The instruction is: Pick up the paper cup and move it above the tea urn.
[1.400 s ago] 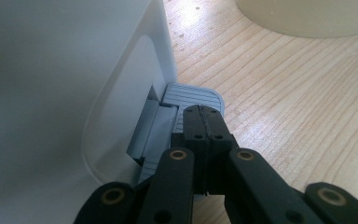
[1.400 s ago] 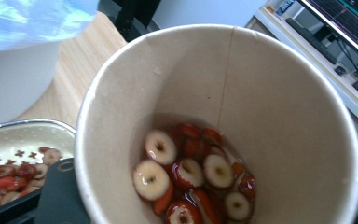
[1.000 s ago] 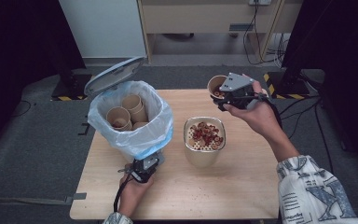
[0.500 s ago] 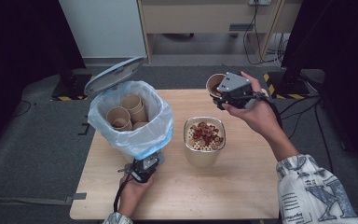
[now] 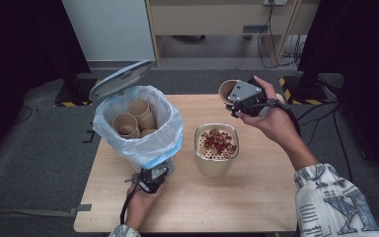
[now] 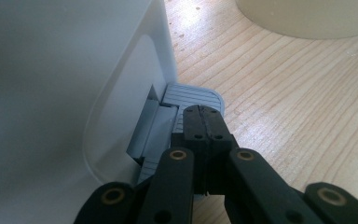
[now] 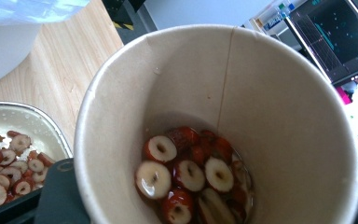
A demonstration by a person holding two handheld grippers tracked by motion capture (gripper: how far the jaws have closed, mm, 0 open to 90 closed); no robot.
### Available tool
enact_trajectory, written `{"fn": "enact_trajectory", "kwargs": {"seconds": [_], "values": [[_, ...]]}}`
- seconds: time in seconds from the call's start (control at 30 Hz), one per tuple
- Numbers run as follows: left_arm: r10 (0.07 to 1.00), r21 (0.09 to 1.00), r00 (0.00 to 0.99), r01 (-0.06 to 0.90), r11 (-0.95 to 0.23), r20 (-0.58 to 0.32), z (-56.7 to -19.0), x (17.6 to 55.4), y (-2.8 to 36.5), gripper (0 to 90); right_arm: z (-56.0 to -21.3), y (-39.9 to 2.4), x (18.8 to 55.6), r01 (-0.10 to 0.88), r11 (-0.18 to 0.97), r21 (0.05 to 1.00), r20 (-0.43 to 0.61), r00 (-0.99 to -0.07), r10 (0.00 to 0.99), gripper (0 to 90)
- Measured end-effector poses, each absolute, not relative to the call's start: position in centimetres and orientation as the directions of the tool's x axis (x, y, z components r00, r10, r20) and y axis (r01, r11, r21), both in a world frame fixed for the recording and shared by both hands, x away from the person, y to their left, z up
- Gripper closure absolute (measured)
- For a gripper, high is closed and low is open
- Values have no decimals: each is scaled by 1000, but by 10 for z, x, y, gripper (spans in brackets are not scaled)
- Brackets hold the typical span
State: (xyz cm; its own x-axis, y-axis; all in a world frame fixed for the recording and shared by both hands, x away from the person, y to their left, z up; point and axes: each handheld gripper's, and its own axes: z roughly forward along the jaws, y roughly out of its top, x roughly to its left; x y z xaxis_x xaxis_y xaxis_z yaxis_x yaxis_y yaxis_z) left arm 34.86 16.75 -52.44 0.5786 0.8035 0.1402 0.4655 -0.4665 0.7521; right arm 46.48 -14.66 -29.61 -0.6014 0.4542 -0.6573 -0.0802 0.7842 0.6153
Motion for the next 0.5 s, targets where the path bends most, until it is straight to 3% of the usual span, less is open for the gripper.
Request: {"fn": "enact_trajectory", "kwargs": {"seconds": [0.5], "values": [[804,753,579,466,-465,139,-524,349,168,893,-289,-139,459,-147,867,477,-775,-535,336,318]]}}
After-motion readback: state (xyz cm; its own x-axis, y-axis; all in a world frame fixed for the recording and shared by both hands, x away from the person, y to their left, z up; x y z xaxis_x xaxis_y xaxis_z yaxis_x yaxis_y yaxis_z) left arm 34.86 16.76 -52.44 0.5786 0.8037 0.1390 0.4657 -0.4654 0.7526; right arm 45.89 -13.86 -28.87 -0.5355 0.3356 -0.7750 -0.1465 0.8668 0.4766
